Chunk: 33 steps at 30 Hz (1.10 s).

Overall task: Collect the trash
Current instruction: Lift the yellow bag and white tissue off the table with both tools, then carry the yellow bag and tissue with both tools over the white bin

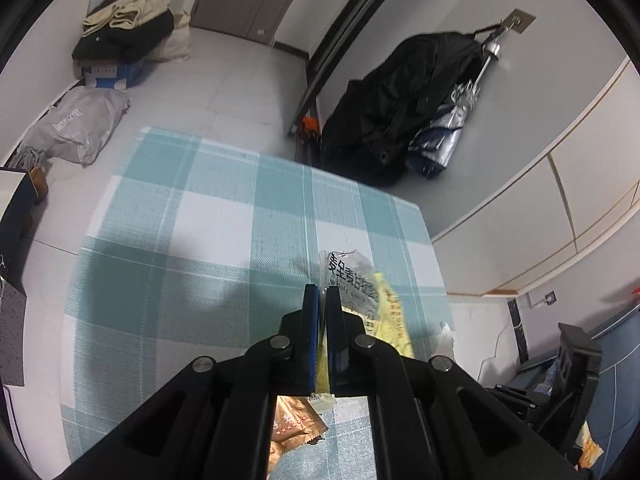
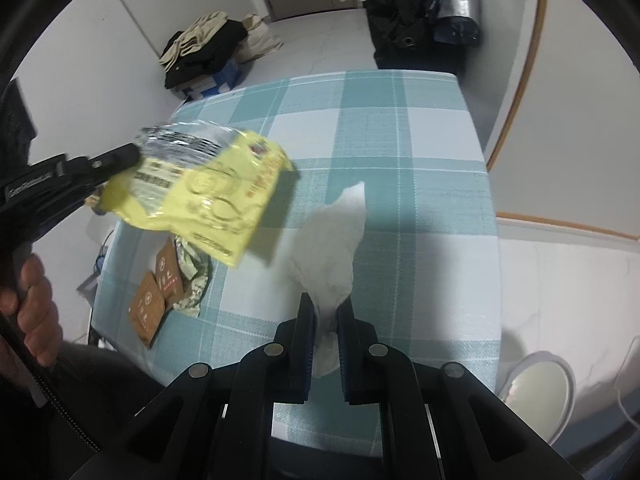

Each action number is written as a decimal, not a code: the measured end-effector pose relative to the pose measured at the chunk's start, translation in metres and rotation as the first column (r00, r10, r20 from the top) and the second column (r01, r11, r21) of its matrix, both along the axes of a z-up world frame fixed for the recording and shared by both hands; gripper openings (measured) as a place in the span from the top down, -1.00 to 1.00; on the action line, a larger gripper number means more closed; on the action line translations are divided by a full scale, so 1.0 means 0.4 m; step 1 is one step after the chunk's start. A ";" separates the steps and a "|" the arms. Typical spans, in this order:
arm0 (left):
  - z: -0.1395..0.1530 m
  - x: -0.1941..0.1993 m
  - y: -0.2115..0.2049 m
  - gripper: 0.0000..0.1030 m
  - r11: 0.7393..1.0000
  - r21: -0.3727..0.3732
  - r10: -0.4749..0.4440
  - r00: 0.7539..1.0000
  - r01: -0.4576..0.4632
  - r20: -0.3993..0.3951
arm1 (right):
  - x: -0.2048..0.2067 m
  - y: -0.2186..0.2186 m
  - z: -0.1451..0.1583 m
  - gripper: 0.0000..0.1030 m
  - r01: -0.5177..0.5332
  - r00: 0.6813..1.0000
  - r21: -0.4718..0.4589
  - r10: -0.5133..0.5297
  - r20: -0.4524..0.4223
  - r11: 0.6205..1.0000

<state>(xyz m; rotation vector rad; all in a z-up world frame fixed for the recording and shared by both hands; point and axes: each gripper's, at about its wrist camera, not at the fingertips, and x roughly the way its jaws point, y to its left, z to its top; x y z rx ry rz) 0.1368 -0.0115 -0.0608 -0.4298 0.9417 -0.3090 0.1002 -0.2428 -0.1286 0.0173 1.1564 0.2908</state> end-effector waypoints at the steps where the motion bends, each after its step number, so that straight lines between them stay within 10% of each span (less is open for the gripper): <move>1: 0.005 -0.002 0.006 1.00 1.000 -0.001 0.007 1.000 -0.007 0.009 | 0.001 -0.002 -0.002 0.81 0.006 1.000 0.004 -0.006 -0.004 1.000; 23: 0.128 -0.098 0.073 1.00 0.989 0.088 0.093 0.970 -0.116 0.225 | -0.082 0.010 0.131 0.81 -0.001 0.983 0.057 -0.010 0.182 0.998; 33: 0.229 -0.181 0.033 1.00 0.977 0.167 0.061 0.929 -0.130 0.365 | -0.194 -0.017 0.309 0.81 0.013 0.937 0.049 -0.030 0.348 0.999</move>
